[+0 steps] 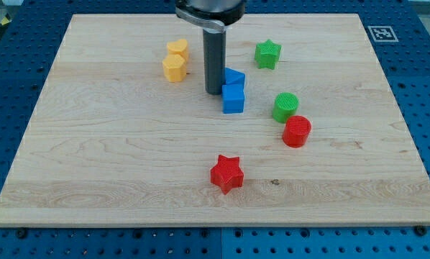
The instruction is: Slide the yellow heart left to the red star
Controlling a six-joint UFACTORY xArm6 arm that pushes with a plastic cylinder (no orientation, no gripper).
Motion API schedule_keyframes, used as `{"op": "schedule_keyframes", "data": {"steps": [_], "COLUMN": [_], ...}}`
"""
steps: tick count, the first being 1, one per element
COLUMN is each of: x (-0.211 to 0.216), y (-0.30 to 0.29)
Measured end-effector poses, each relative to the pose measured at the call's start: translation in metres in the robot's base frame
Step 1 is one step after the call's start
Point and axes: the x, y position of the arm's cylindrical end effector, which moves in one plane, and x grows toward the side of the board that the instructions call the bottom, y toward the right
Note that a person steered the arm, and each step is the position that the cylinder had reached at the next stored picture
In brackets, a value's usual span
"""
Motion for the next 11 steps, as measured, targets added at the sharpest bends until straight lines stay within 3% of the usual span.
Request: {"op": "schedule_keyframes", "data": {"steps": [4,7,11], "x": [-0.121,-0.122,-0.047], "y": [0.007,-0.081,-0.05]}}
